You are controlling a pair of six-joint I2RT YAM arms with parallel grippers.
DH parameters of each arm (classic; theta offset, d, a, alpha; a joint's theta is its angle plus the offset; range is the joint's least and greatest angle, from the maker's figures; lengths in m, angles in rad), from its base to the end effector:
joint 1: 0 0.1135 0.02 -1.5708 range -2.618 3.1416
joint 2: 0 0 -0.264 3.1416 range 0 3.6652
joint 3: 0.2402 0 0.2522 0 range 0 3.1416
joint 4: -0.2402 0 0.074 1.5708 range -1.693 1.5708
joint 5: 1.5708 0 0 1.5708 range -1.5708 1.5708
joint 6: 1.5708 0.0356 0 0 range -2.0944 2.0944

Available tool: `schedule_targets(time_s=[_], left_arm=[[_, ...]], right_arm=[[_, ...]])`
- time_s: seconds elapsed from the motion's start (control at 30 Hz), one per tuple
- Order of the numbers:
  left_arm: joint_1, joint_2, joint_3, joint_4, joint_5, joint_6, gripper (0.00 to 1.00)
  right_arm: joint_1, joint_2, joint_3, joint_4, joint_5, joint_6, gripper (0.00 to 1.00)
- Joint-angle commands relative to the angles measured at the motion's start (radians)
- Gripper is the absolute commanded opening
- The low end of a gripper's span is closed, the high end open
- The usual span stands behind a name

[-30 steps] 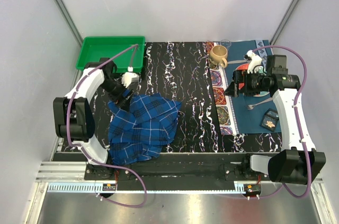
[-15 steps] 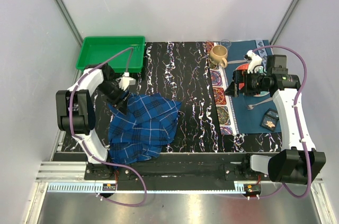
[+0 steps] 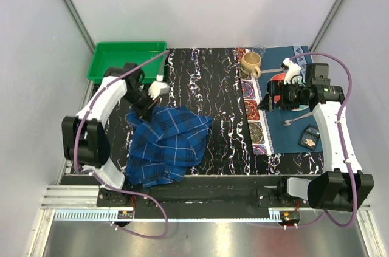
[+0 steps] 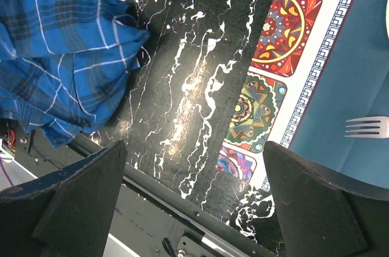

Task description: Pin the brooch onto the clothing

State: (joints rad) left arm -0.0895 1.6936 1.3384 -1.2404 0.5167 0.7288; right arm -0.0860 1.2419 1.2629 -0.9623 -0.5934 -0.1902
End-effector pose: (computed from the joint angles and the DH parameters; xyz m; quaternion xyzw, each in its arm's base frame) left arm 0.2975 -0.0444 0.2417 0.3817 0.8882 -0.2463 0.0689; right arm 0.2401 -0.0007 0.3448 -0.1377 0.9034 0.2346 0.3315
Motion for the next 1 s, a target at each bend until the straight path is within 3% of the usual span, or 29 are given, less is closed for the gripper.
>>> schedule_targets(time_s=[0.0,0.2,0.37,0.43,0.53,0.57,0.63,0.83,0.97], left_arm=[[-0.244,-0.221,0.273,-0.008,-0.085,-0.040,0.01],[-0.517,-0.169,0.704,-0.050,-0.116,-0.155,0.00],[-0.592,-0.204,1.017,0.031,-0.040,-0.216,0.00],[-0.589,-0.293,1.013,0.129,-0.064,-0.232,0.00],[-0.494,-0.394,0.891,0.189,-0.129,-0.316,0.00],[-0.380,-0.413,0.840,0.190,-0.103,-0.334,0.00],[-0.301,-0.486,0.628,0.179,-0.096,-0.293,0.00],[-0.092,-0.643,0.028,0.234,-0.199,0.107,0.00],[0.074,-0.582,-0.162,0.277,-0.224,0.300,0.00]], right_arm=[[-0.003,-0.021,0.010,0.039,-0.022,0.003,1.00],[-0.003,-0.030,0.029,0.045,-0.025,0.008,1.00],[-0.003,-0.035,0.058,0.033,-0.026,0.011,1.00],[-0.003,-0.035,0.066,0.027,-0.028,0.009,1.00],[-0.003,-0.032,0.070,0.025,-0.042,0.011,1.00],[-0.003,-0.032,0.069,0.022,-0.054,0.011,1.00],[-0.003,-0.025,0.069,0.019,-0.075,0.006,1.00],[0.005,-0.024,0.035,-0.026,-0.169,-0.115,1.00],[0.048,-0.027,-0.017,-0.036,-0.146,-0.216,1.00]])
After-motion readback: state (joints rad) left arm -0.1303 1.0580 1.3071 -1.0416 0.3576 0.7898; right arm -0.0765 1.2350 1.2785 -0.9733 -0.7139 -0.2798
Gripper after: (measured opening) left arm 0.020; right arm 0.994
